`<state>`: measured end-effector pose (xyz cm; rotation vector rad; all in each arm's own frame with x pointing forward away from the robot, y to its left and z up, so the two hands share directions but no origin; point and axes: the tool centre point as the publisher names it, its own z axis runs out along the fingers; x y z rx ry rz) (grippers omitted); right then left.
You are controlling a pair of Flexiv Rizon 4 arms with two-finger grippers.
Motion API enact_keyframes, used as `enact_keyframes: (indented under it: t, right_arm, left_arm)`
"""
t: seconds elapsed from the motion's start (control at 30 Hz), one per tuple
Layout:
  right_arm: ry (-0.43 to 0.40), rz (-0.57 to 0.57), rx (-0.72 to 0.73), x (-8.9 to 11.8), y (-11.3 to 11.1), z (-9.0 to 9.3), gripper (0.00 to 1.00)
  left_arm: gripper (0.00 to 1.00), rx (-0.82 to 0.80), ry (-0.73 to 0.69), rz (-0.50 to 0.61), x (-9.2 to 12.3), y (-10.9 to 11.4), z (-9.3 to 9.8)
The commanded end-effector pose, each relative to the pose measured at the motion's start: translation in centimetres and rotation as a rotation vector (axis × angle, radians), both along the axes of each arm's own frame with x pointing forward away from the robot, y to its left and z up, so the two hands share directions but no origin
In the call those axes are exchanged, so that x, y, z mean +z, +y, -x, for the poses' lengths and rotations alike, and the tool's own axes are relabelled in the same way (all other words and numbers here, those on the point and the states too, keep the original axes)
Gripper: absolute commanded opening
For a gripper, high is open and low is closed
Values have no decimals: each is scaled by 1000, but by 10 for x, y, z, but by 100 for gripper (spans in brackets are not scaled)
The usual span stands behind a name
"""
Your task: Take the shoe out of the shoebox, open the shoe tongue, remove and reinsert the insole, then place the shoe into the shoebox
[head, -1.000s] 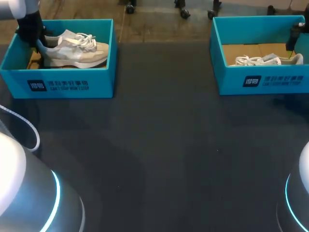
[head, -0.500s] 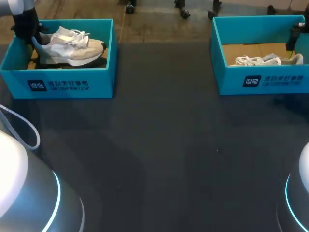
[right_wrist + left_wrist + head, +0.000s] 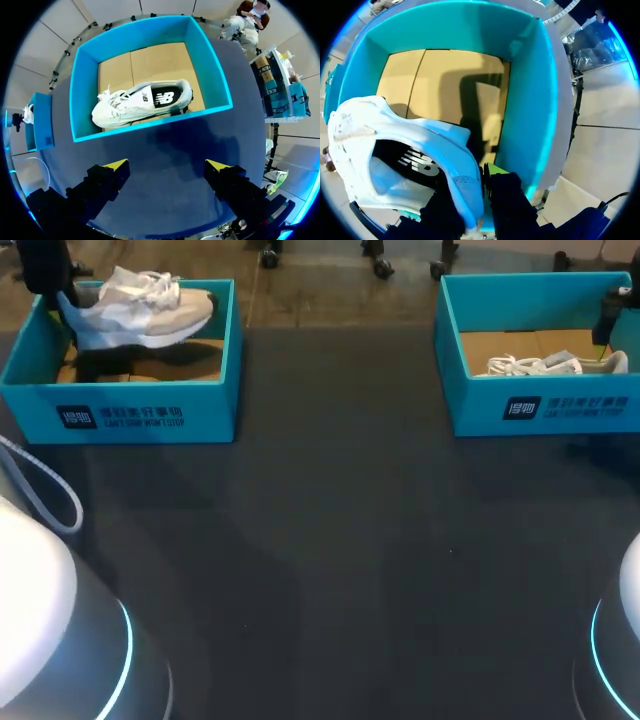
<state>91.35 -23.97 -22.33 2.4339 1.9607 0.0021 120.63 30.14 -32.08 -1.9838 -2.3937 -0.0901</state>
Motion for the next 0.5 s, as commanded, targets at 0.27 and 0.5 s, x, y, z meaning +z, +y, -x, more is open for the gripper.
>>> enact_keyframes:
  t: [0.27, 0.5]
  right_arm:
    - [0, 0, 1, 0, 0, 0, 100]
    - [0, 0, 1, 0, 0, 0, 100]
  left_arm:
    - [0, 16, -76, 12, 66, 3, 23]
    - [0, -23, -103, 33, 96, 1, 47]
